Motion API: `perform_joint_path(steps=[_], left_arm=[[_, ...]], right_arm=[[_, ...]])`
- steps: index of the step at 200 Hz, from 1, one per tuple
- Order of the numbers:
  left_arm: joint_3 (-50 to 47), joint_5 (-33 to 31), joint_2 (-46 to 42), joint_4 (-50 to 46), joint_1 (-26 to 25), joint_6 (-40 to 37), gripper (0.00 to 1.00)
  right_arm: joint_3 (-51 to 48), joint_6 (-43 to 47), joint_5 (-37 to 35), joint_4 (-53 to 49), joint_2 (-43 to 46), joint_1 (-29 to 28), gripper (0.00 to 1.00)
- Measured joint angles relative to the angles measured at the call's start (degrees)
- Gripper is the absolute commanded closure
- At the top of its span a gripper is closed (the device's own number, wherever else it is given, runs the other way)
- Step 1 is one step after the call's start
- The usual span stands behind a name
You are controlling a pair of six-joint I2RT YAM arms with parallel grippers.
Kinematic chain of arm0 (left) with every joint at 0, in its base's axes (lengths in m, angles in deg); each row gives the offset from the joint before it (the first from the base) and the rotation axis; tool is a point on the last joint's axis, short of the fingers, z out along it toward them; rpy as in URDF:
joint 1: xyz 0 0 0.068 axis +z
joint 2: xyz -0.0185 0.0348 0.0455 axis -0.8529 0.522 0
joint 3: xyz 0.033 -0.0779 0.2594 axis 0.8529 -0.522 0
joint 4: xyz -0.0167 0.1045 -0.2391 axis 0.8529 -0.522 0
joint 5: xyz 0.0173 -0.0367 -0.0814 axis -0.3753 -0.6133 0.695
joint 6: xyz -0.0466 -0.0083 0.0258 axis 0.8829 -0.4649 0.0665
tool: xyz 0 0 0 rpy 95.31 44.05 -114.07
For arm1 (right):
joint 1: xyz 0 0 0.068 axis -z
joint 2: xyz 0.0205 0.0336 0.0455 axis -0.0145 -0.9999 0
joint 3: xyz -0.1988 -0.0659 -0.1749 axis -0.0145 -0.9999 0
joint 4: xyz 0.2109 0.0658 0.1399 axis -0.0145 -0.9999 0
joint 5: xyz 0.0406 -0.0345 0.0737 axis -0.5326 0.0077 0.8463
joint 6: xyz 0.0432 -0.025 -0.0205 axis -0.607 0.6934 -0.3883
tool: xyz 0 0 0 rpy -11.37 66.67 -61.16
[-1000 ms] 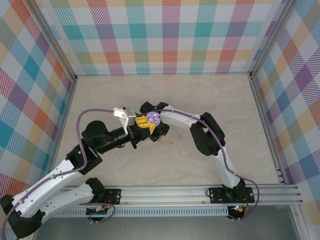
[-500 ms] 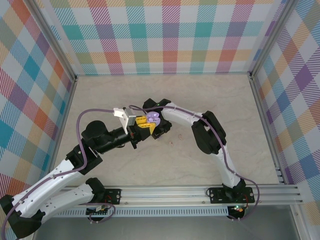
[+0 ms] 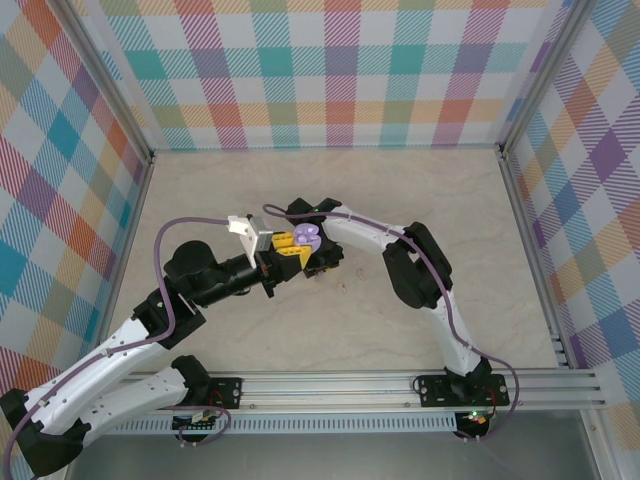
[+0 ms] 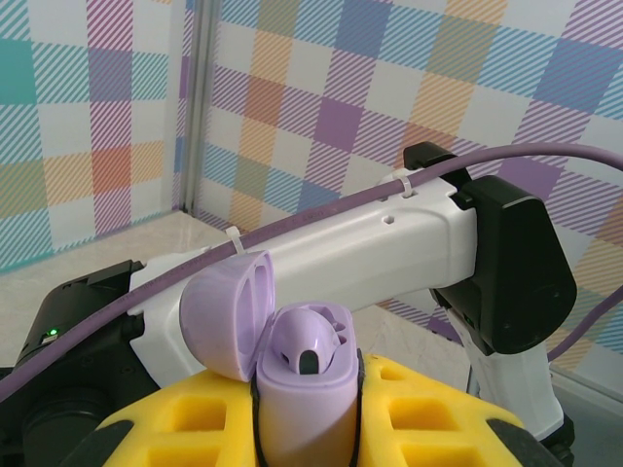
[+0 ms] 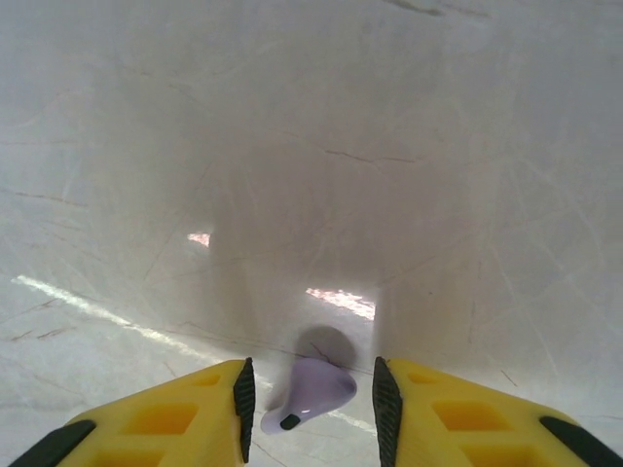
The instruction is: Insert wireless bluetooth earbuds into charging case
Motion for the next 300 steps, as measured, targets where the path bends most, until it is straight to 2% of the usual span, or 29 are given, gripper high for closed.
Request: perform_joint_path(steps=[39,72,135,189,254,300], left_arm=[[0.0,0.0,0.0,0.0,0.0,0.0,0.98],[0.0,0.0,0.0,0.0,0.0,0.0,0.98],[0.0,0.0,0.0,0.0,0.0,0.0,0.98],[0.0,0.0,0.0,0.0,0.0,0.0,0.98],[-0.1,-2.3,0.2,-0.1,0.0,0.2,0.99],[-0.1,-8.0,3.1,-2.8,0.0,1.0,1.0]], right_arm=[[-0.5,-3.4,-0.9,-0.1,0.0,-0.1,0.64],[-0.8,-4.7,-0.8,0.1,0.0,-0.5,0.7],[-0.8,-5.8,-0.9,0.7,0.0,-0.9,0.71],[-1.8,-6.3,-1.6,1.7,0.3,-0.9,0.81],[-11.5,-6.8,-1.2,9.4,6.3,0.0,0.82],[-23.4,-8.1,3.0,17.3,14.8,4.8,0.82]])
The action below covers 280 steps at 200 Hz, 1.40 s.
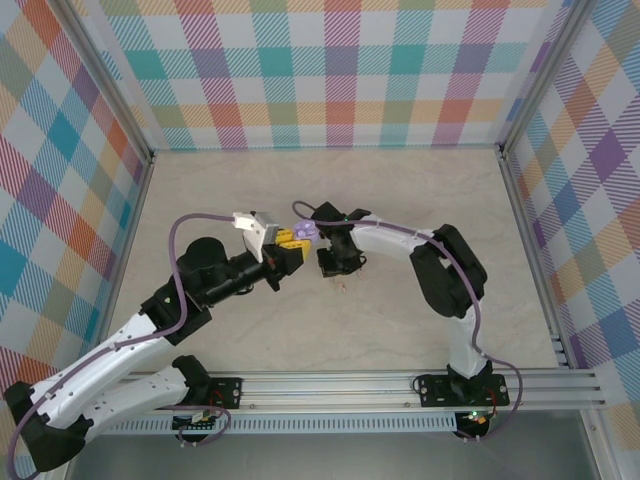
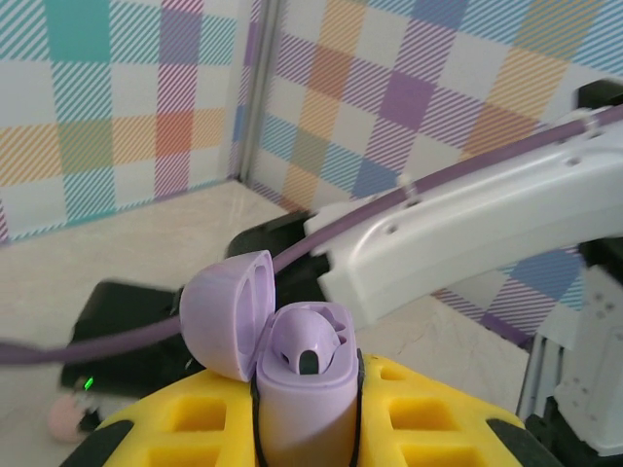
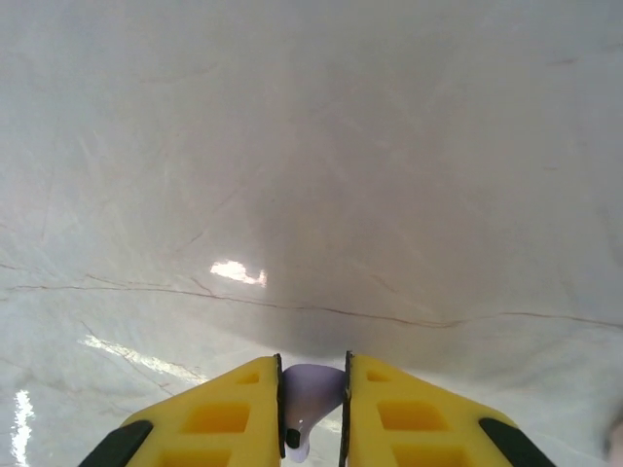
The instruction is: Insert wireless bluetooth earbuds into charging case
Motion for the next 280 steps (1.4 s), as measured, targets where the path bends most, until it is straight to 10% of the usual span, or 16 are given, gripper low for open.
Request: perform_joint_path(steps=[131,280], left_arm=[[-0.9,-1.8,10.5,-1.4,5.9,5.9,1.0],[-7.5,12.6,13.4,15.0,6.0,2.8,0.95]], right_arm=[[-22.7,-5.2,14.5,19.0,29.2,12.8,0.81],[-26.4,-4.9,23.8,27.0,58.4,9.4,0.78]])
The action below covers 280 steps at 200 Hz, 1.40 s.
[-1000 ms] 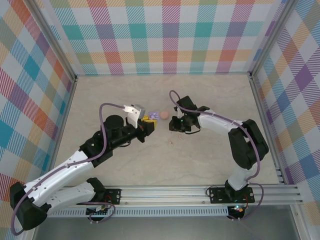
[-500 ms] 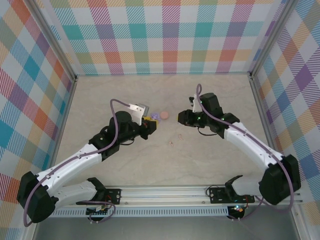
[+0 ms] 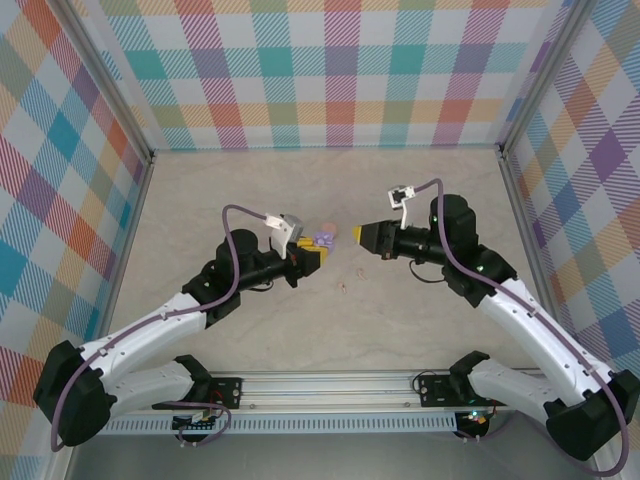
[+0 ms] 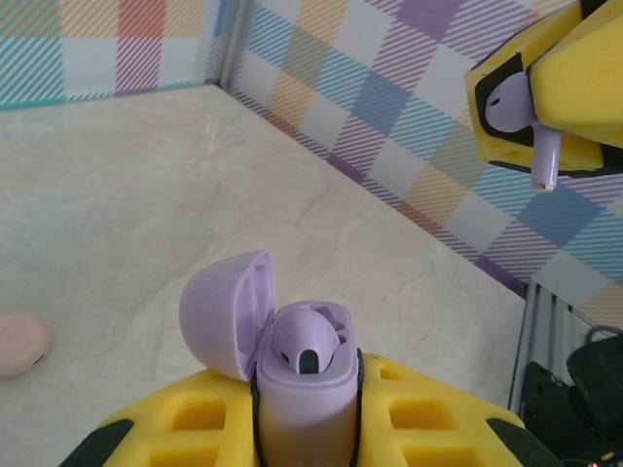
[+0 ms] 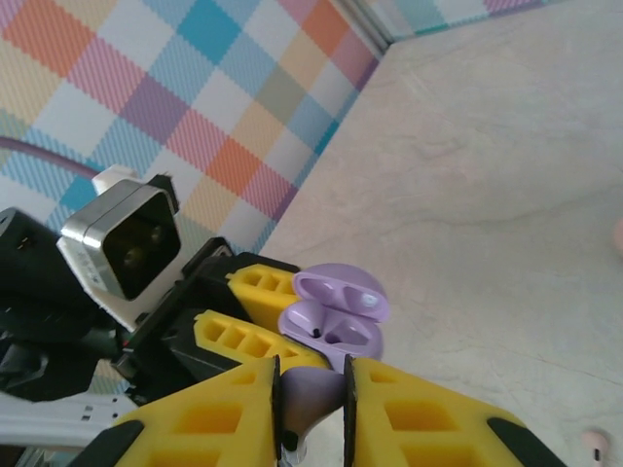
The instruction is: Insert wireless bluetooth earbuds into charging case
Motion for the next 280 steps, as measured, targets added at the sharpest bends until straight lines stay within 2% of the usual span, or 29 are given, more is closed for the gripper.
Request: perform_joint_path(steps=[50,98,165,280], left_arm=[[-1.1,3.3,-1.6,4.6,-1.5,-4.0,0.93],[-1.1,4.7,-2.0,5.1,-2.9,-6.9,0.94],[-1.1,5.2,-3.2,5.1,-3.1,-8.2,0.94],[-1.0,6.2,-3.8,5.1,-4.0,-7.9,0.96]], right_arm=[[0.7,3.7,-0.6,-0.2,0.2,-5.8,0.78],[3.0,6.2,-2.6,-0.6,0.0,-9.5,0.78],[3.0,7.2,-7.0,-1.2,0.0,-10.1,0.78],[3.0,7.5,-7.5,-1.3,-1.0,-10.2,0.78]])
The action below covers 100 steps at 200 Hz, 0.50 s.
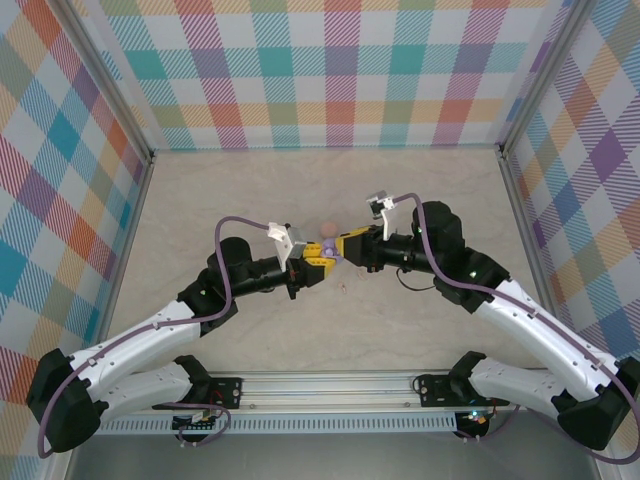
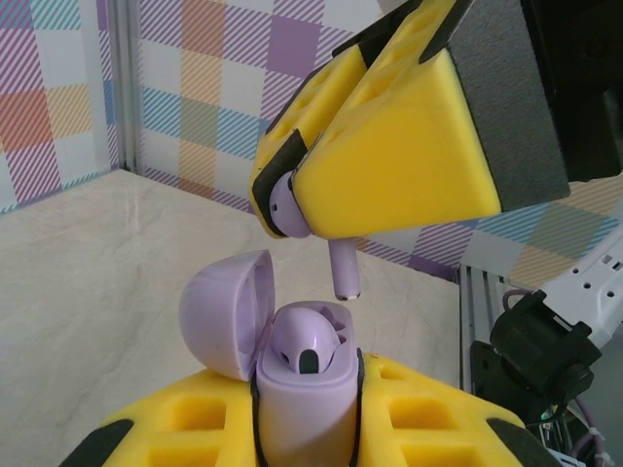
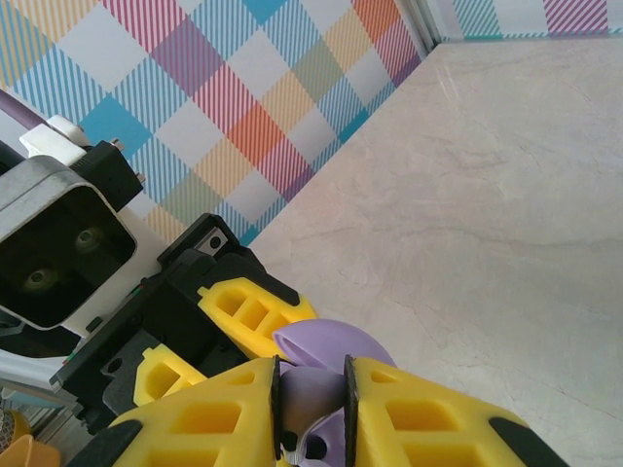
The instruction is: Insert wireless bluetooth earbuds into charging case
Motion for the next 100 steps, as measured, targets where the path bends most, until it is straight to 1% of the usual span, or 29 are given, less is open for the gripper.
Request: perform_joint_path(steps=[100], left_arm=[[1.9,0.0,1.9,-0.7,0.0,2.8,0.95]], right_arm=[[0.0,1.0,-1.1,-0.1,-0.1,-0.4,0.78]])
